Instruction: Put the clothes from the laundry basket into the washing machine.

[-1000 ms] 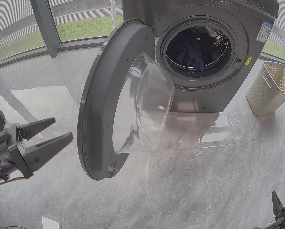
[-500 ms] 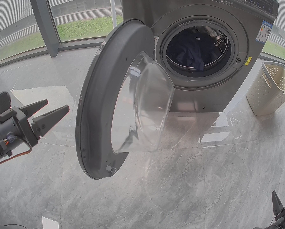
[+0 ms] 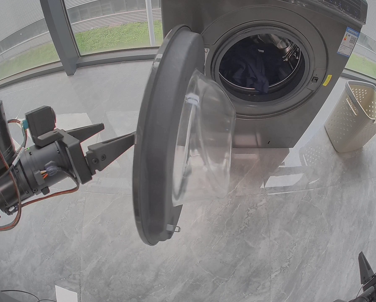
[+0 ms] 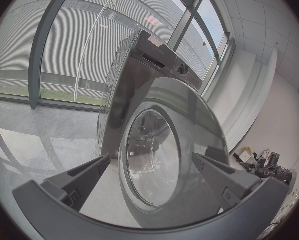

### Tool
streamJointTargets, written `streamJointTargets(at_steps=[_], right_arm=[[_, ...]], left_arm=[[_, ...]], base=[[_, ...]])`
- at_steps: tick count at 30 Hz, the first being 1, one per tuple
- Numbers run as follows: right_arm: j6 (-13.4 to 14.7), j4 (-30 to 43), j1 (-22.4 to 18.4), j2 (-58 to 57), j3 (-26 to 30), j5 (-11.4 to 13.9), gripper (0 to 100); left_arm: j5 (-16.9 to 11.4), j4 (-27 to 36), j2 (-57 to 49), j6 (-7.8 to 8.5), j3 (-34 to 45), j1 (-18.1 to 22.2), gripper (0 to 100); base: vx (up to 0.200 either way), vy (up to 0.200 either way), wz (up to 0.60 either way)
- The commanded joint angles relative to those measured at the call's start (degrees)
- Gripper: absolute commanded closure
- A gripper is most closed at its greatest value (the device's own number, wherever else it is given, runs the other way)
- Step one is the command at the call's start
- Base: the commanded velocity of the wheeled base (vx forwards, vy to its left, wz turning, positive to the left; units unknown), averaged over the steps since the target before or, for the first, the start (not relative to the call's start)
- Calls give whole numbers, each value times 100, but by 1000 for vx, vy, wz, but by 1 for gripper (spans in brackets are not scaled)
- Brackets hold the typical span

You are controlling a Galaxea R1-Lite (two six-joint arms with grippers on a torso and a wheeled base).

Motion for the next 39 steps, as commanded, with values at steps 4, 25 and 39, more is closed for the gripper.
streamJointTargets(at_steps=[4,25,39], right_arm=[[-7,-1,0,-93,84,1,0],[-7,-1,0,-93,84,1,0],[-7,-1,0,-93,84,1,0]], left_arm=[[273,-182,759,18,-516,-551,0],[554,-279,2631,27,-2651,-1272,0],[809,-218,4011,-26,-4840,-1386,0]], base=[[0,0,0],[0,0,0],[0,0,0]])
